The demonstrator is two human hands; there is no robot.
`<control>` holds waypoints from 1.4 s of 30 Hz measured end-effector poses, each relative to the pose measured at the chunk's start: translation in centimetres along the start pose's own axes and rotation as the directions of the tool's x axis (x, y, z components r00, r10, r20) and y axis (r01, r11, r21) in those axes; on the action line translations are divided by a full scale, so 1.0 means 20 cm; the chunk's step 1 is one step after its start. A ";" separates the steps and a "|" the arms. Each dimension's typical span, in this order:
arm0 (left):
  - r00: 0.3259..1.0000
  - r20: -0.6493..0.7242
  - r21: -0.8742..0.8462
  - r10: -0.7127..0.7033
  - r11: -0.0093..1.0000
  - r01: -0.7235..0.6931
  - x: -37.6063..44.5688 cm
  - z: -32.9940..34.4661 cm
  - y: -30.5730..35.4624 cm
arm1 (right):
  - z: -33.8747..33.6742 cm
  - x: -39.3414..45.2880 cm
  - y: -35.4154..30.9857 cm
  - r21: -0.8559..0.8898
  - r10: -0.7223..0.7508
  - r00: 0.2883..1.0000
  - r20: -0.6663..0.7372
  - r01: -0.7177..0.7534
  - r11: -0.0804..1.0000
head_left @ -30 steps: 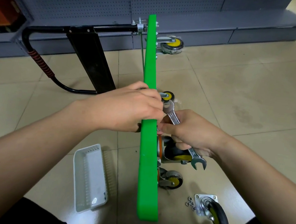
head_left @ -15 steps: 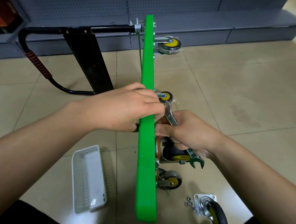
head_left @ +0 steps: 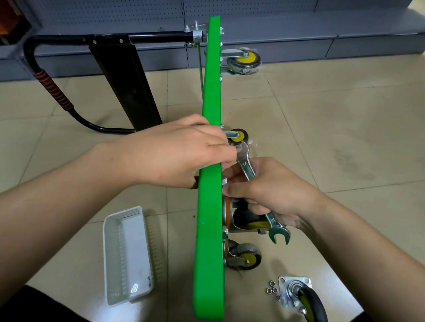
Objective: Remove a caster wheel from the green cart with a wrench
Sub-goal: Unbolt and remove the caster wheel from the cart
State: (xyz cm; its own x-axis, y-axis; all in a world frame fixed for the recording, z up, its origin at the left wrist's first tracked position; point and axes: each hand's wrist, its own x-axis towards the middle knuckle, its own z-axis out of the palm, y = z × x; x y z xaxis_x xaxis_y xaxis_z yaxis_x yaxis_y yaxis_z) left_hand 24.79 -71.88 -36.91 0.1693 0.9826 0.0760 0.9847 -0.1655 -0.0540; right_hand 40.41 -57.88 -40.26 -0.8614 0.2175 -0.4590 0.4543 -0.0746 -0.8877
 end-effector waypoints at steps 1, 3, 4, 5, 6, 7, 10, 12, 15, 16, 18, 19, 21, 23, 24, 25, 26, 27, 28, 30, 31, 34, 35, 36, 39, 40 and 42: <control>1.000 0.001 0.002 0.000 1.000 0.000 0.00 0.00 0.00 | 0.00 0.00 0.00 -0.003 0.002 1.000 -0.006 -0.002 1.000; 1.000 -0.005 0.001 0.000 1.000 0.000 0.00 0.01 0.00 | 0.01 -0.01 0.00 -0.025 -0.006 1.000 -0.017 0.006 1.000; 1.000 -0.008 0.000 0.001 1.000 -0.001 0.00 0.01 0.00 | 0.01 -0.01 -0.01 -0.055 -0.025 0.999 -0.032 0.024 0.998; 1.000 -0.011 -0.002 0.001 1.000 -0.001 0.00 0.01 0.00 | 0.01 -0.02 -0.01 -0.096 -0.053 0.997 -0.063 0.047 0.994; 1.000 -0.010 -0.006 0.001 1.000 -0.001 0.00 0.01 0.00 | 0.01 -0.01 -0.01 -0.134 -0.085 0.991 -0.104 0.071 0.988; 1.000 -0.008 -0.010 0.000 1.000 0.000 0.00 0.00 0.00 | 0.01 -0.01 0.00 -0.154 -0.109 0.985 -0.135 0.088 0.984; 1.000 0.002 0.004 -0.003 1.000 0.003 0.00 0.00 0.00 | 0.02 0.00 -0.01 -0.098 -0.108 0.987 -0.116 0.097 0.990; 1.000 -0.001 0.003 -0.005 1.000 0.005 0.00 0.00 0.00 | 0.01 0.00 -0.01 -0.071 -0.086 0.993 -0.082 0.081 0.994; 1.000 -0.001 0.003 -0.008 1.000 0.008 0.00 0.00 0.00 | 0.00 -0.01 -0.02 -0.088 -0.071 0.995 -0.075 0.064 0.994; 1.000 0.000 0.002 -0.008 1.000 0.008 0.00 0.00 0.00 | 0.01 -0.01 -0.02 -0.091 -0.081 0.994 -0.079 0.074 0.993; 1.000 -0.003 -0.005 -0.004 1.000 0.004 0.00 0.00 0.00 | 0.02 -0.03 -0.01 -0.080 -0.092 0.991 -0.100 0.084 0.993; 1.000 -0.005 -0.008 -0.003 1.000 0.003 0.00 0.00 0.00 | 0.02 -0.03 -0.01 -0.087 -0.100 0.988 -0.114 0.090 0.992; 1.000 -0.001 -0.013 -0.001 1.000 0.001 0.00 0.00 0.00 | 0.02 -0.03 -0.01 -0.130 -0.101 0.987 -0.122 0.085 0.988; 1.000 0.003 -0.007 0.000 1.000 0.000 0.00 0.00 0.00 | 0.01 -0.02 -0.01 -0.135 -0.061 0.995 -0.080 0.050 0.990; 1.000 0.000 -0.003 0.000 1.000 0.000 0.00 0.00 0.00 | 0.00 -0.02 -0.01 -0.129 -0.040 0.998 -0.056 0.033 0.991; 1.000 -0.003 -0.002 -0.002 1.000 0.002 0.00 0.00 0.00 | -0.01 -0.02 -0.02 -0.131 -0.028 0.999 -0.043 0.022 0.991; 1.000 -0.003 -0.003 -0.003 1.000 0.003 0.00 -0.01 0.00 | -0.01 -0.02 -0.02 -0.139 -0.022 0.999 -0.041 0.016 0.990; 1.000 0.000 -0.005 -0.003 1.000 0.003 -0.01 -0.01 0.00 | 0.00 -0.03 -0.01 -0.146 -0.015 0.999 -0.045 0.008 0.989; 1.000 0.003 -0.006 -0.002 1.000 0.003 -0.01 -0.01 0.00 | 0.00 -0.02 -0.01 -0.150 -0.011 0.998 -0.055 0.002 0.989; 1.000 0.007 -0.008 -0.004 1.000 0.004 0.00 -0.01 0.00 | 0.01 -0.01 0.00 -0.139 -0.014 0.996 -0.085 0.002 0.990; 1.000 0.008 -0.010 -0.005 1.000 0.005 0.00 -0.01 0.00 | 0.01 -0.01 0.00 -0.131 -0.016 0.995 -0.099 0.003 0.991; 1.000 0.017 -0.003 -0.006 1.000 0.007 0.00 -0.01 0.00 | 0.02 -0.01 -0.01 -0.085 -0.024 0.997 -0.077 0.018 0.996; 1.000 0.017 0.001 -0.007 1.000 0.007 0.00 0.00 0.00 | 0.02 -0.02 -0.02 -0.059 -0.027 0.998 -0.048 0.024 0.998; 1.000 0.017 0.002 -0.008 1.000 0.008 0.00 0.00 0.00 | 0.02 -0.02 -0.02 -0.037 -0.031 0.999 -0.023 0.030 0.999; 1.000 0.017 -0.008 -0.003 1.000 0.003 0.00 -0.01 0.00 | 0.01 -0.03 -0.03 -0.026 -0.025 1.000 -0.011 0.025 0.999; 1.000 0.014 -0.009 -0.001 1.000 0.001 0.00 -0.01 0.00 | 0.01 -0.02 -0.02 -0.049 -0.025 1.000 -0.019 0.024 0.999; 1.000 0.010 -0.009 0.001 1.000 -0.001 0.00 -0.01 0.00 | 0.02 -0.01 -0.01 -0.100 -0.012 0.999 -0.047 0.007 0.995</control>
State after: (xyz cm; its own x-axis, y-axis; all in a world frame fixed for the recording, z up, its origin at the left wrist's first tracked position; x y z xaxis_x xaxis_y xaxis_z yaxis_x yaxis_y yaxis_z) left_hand 24.78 -71.93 -36.74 0.1698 0.9833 0.0656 0.9849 -0.1670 -0.0453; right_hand 40.38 -58.35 -40.01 -0.8551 0.2635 -0.4464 0.4686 0.0250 -0.8830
